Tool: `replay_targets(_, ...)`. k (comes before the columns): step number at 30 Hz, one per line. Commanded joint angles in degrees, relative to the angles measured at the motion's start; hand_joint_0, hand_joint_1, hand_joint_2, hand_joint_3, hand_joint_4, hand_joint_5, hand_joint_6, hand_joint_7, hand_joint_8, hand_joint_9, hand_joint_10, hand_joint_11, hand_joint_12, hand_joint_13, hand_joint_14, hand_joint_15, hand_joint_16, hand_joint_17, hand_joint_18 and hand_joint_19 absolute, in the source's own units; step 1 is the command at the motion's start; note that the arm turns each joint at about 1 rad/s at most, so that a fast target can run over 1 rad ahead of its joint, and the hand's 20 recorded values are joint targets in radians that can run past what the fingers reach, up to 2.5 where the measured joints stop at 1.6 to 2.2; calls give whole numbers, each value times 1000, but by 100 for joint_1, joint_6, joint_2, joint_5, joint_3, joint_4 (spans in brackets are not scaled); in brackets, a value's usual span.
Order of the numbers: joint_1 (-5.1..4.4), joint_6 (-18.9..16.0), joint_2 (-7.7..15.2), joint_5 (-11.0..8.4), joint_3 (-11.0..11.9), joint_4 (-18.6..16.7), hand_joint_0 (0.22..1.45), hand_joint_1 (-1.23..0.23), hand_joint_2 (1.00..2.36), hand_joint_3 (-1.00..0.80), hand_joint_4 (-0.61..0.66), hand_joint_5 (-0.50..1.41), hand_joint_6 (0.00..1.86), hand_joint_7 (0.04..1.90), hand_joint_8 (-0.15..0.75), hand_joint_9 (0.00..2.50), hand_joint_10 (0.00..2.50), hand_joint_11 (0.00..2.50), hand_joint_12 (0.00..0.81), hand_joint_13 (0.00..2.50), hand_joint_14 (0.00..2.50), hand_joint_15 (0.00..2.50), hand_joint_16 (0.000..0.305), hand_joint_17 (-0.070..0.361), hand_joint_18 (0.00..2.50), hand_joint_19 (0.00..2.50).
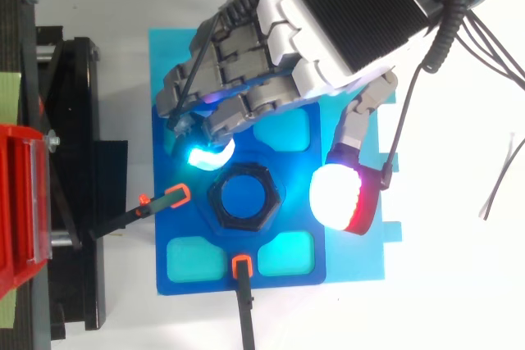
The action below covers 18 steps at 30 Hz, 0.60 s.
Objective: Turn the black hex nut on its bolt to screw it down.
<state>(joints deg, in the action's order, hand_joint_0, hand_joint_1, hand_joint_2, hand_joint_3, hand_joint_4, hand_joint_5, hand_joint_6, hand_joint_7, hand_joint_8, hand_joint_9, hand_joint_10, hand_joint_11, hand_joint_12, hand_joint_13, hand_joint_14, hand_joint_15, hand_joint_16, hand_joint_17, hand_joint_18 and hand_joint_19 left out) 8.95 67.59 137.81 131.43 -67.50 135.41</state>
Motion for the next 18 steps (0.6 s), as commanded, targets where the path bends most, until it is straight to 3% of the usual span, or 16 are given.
replay_targets(1,11,0,-8,-3,0,-6,387,18,1000,-500,367,-194,884,710,412,625,9,452,451,727,7,253,67,151,840,419)
replay_targets(13,72,-44,1,146,149,3,382,-31,1000,-500,378,-191,808,695,409,631,10,436,455,735,7,259,68,152,860,420)
replay_targets(18,46,-88,1,137,175,-50,384,-30,1000,-500,379,-169,690,803,406,621,9,436,454,732,7,260,68,152,858,414)
